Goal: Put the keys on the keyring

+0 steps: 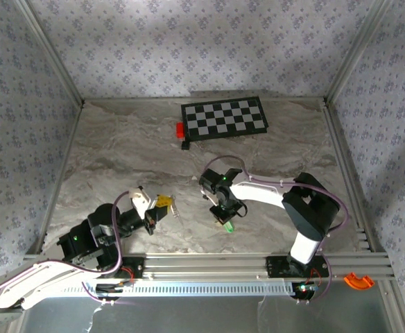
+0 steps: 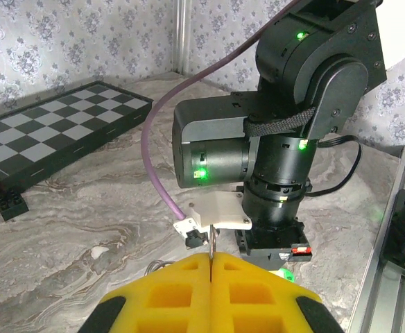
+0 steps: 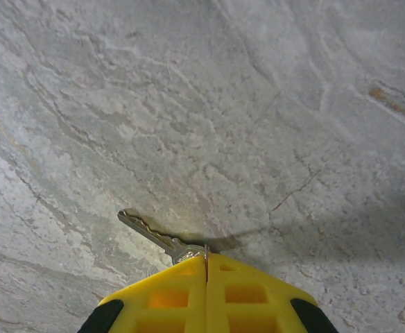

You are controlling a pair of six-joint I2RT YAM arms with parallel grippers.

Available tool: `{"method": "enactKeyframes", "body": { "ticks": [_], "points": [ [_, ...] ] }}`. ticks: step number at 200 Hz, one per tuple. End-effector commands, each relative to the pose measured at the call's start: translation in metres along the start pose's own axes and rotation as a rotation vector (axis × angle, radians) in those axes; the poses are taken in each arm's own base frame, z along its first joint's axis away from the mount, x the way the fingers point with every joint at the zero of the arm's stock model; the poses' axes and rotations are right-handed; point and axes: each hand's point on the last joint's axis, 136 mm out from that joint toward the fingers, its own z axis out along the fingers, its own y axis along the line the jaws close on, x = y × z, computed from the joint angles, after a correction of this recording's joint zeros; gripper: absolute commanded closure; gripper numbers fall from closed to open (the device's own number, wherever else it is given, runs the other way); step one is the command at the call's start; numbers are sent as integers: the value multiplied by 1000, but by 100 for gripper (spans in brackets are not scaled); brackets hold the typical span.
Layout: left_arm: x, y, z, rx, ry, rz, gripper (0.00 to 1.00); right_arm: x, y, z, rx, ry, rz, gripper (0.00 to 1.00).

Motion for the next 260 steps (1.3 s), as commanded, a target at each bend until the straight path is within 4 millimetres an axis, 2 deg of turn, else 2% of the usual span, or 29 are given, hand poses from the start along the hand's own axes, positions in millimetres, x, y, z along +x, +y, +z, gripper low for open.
{"method": "enactKeyframes", "body": {
  "ticks": [1, 17, 52, 67, 108, 134, 148, 176, 260],
  "points": [
    [-13, 0, 0, 0, -54, -7, 100, 8, -4, 3, 16, 52, -5, 95],
    [-14, -1, 0, 2, -55, -9, 100, 5, -3, 1, 14, 31, 6, 88],
    [-12, -2, 1, 10, -48, -9, 100, -3, -2, -11, 17, -46, 45, 63],
    [-13, -2, 1, 10, -46, -10, 100, -6, -3, -17, 21, -86, 80, 59],
    [-14, -3, 2, 15, -43, -8, 100, 5, -5, -25, -14, -186, 225, 57],
    [-15, -4, 3, 21, -39, -6, 100, 13, -1, -25, -100, -248, 325, 56],
    [-15, -6, 4, 27, -41, -6, 100, 7, 2, -27, -163, -314, 360, 56],
    [-16, -7, 4, 33, -39, -5, 100, 6, 4, -26, -207, -353, 372, 56],
    [-18, -8, 4, 43, -45, -5, 100, 3, -1, -12, -185, -341, 353, 68]
  ]
}}
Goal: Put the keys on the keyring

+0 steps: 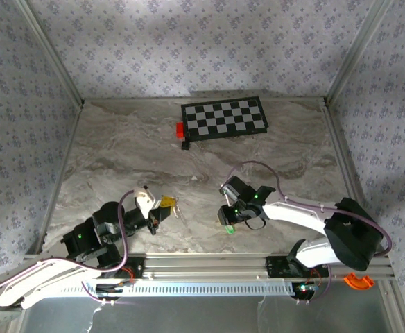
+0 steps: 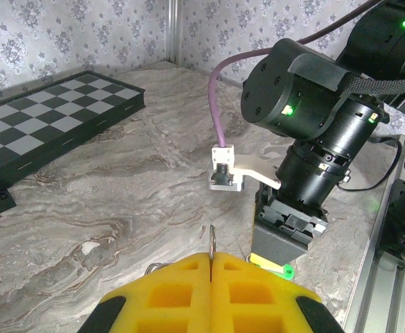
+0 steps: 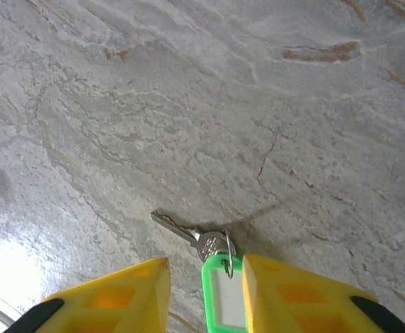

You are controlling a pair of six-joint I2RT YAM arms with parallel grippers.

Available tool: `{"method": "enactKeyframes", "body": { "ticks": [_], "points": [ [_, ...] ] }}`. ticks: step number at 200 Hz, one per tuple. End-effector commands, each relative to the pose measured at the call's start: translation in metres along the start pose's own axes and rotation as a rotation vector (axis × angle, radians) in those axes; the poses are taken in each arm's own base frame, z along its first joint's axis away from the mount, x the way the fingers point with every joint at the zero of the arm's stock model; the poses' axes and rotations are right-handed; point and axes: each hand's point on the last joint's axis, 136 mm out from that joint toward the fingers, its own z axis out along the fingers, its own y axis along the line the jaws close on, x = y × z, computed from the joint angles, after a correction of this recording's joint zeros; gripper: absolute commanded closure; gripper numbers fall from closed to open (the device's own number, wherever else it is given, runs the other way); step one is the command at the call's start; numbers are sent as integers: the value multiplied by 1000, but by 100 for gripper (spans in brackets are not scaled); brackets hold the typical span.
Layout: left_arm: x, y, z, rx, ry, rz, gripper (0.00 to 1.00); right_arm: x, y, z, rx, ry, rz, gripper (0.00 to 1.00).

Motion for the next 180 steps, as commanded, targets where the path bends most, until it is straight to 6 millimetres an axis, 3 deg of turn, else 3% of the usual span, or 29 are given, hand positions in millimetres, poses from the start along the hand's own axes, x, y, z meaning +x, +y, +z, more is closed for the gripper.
{"method": "enactKeyframes", "body": {
  "ticks": [1, 64, 109, 180],
  "points": [
    [-24, -4, -5, 21, -76, -6, 100, -1, -3, 3, 10, 5, 1, 69],
    [-24, -5, -6, 25, -85, -6, 100, 2, -9, 8, 60, 33, -30, 75],
    [-24, -5, -7, 27, -88, -5, 100, 1, -7, 9, 70, 38, -52, 87],
    [-23, -5, -8, 30, -90, 0, 100, 4, -14, -3, 163, 101, -133, 98]
  ]
}}
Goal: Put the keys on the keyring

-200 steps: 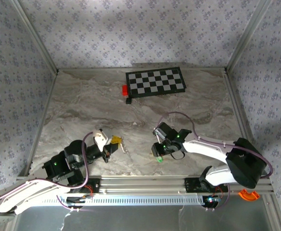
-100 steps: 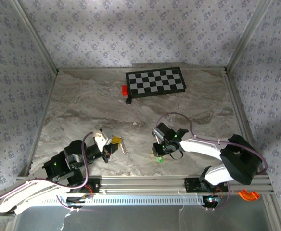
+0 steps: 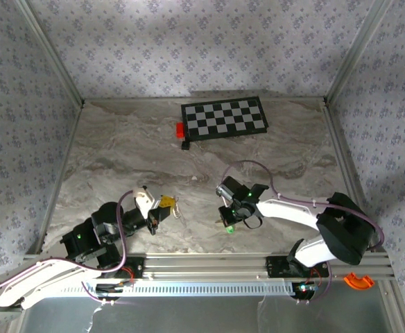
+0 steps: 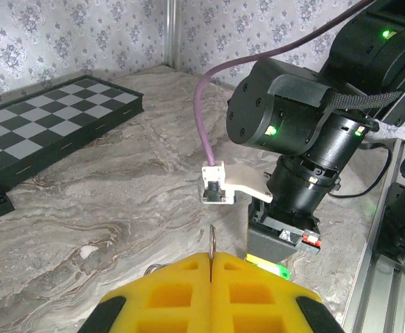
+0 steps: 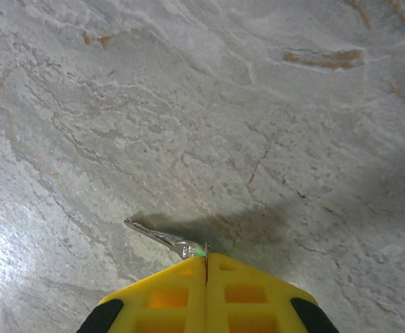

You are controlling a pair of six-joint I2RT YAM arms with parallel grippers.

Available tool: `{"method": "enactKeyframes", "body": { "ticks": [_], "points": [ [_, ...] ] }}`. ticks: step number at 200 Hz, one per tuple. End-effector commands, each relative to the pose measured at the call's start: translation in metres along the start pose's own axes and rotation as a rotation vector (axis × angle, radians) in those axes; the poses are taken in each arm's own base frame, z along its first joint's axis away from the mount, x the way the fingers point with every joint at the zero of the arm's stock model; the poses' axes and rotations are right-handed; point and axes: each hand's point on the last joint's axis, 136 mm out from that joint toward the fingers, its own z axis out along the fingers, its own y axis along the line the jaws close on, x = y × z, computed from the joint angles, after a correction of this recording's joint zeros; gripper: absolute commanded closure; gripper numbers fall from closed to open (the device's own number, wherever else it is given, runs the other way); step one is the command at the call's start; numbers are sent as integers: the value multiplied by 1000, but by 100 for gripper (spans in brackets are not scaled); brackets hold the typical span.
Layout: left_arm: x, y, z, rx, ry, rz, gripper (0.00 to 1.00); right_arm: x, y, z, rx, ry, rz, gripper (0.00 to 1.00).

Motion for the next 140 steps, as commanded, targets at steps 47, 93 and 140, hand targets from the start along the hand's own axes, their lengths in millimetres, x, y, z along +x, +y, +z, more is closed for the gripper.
{"method": "enactKeyframes", "body": {
  "ticks": [47, 93, 140],
  "points": [
    [-19, -5, -7, 30, -86, 2, 100, 32, -25, -13, 179, 279, -123, 99],
    [-16, -6, -6, 37, -84, 5, 100, 46, -20, -20, 152, 424, -131, 99],
    [-11, -6, -5, 38, -83, 9, 100, 51, -18, -17, 102, 513, -91, 99]
  ]
}}
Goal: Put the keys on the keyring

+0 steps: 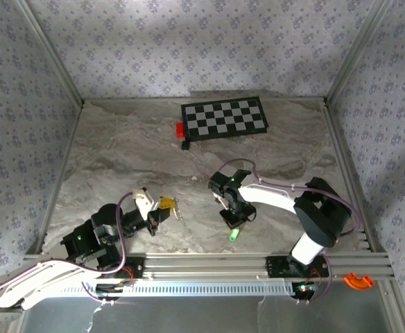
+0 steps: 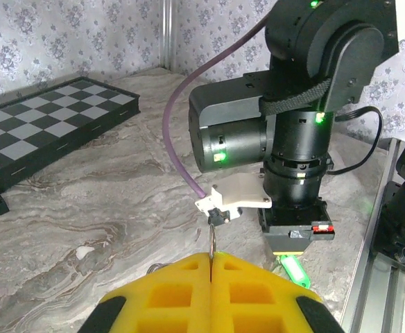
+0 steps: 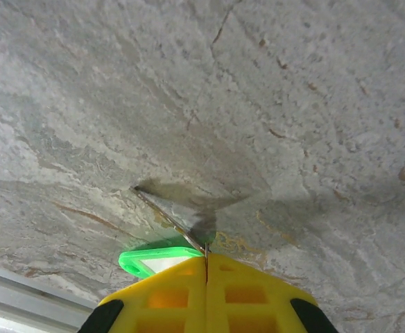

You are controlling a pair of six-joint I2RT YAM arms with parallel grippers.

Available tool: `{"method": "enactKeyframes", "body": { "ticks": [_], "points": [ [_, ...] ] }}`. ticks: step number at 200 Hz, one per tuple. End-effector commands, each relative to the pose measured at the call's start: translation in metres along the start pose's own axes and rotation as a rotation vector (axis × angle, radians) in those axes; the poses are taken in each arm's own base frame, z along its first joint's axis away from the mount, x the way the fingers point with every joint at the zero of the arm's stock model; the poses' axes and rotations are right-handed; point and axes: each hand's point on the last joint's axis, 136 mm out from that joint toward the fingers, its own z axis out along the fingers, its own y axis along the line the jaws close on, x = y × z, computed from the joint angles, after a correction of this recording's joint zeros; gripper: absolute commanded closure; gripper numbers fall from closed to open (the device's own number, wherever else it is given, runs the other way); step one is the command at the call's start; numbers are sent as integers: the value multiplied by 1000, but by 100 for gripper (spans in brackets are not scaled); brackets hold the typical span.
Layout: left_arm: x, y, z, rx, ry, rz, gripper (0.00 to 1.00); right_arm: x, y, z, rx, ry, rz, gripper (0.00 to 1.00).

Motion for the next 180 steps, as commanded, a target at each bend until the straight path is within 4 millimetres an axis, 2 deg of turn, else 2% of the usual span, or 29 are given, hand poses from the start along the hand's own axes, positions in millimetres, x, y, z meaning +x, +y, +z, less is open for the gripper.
{"method": "enactKeyframes", "body": {
  "ticks": [1, 68, 81, 136, 180],
  "points": [
    [-17, -5, -4, 26, -73, 7, 100, 13, 0, 1, -38, 97, 3, 99],
    [-12, -7, -1, 43, -64, 5, 100, 5, -8, 9, -43, 139, 18, 95],
    [-12, -8, -1, 46, -65, 3, 100, 3, -9, 7, -41, 126, 20, 91],
    [-12, -9, -1, 51, -67, 2, 100, -4, -5, -5, -38, 17, 56, 63],
    [-13, -11, -1, 63, -64, -3, 100, 4, -8, -14, -42, -110, 186, 54]
  ]
}}
